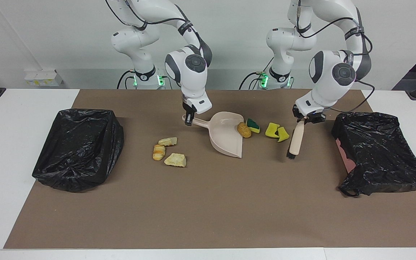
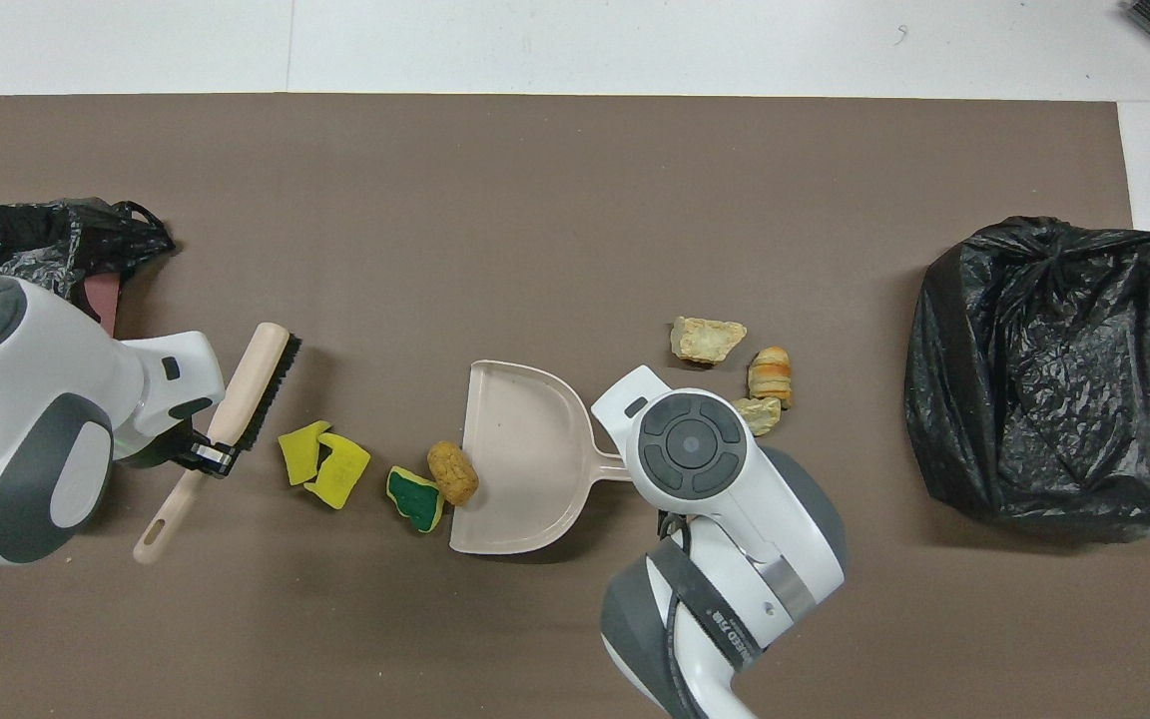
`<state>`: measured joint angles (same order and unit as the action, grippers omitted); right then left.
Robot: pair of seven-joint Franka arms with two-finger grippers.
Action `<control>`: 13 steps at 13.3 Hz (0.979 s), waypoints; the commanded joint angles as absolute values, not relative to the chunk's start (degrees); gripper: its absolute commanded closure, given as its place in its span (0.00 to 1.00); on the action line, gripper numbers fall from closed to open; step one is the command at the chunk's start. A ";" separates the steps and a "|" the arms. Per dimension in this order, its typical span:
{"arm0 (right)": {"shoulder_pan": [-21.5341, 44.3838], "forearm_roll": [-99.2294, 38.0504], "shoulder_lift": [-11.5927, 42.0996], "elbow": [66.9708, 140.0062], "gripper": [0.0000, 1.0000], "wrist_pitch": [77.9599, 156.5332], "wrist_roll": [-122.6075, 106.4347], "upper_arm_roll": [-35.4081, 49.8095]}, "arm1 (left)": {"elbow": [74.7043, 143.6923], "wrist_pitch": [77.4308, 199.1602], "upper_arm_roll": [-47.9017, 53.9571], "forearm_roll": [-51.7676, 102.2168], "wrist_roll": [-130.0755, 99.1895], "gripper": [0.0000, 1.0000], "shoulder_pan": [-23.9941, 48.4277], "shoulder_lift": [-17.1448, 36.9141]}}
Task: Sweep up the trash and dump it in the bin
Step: 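Brush the sponges and roll into the dustpan with the left gripper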
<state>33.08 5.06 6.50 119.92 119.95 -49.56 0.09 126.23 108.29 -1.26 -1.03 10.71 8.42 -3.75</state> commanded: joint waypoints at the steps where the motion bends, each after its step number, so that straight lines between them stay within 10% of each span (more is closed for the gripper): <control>1: 32.26 6.94 7.56 119.62 1.00 120.85 -56.51 0.26 | 136.20 112.22 -0.44 -0.79 -5.82 1.00 8.69 -11.49; 5: 32.26 6.94 7.47 119.71 1.00 120.85 -54.85 0.26 | 145.54 116.89 0.26 -0.79 -25.70 1.00 15.01 -17.67; 13: 32.52 6.86 7.30 119.71 1.00 120.67 -51.86 0.26 | 145.29 134.27 0.26 12.63 -34.45 1.00 35.30 -9.32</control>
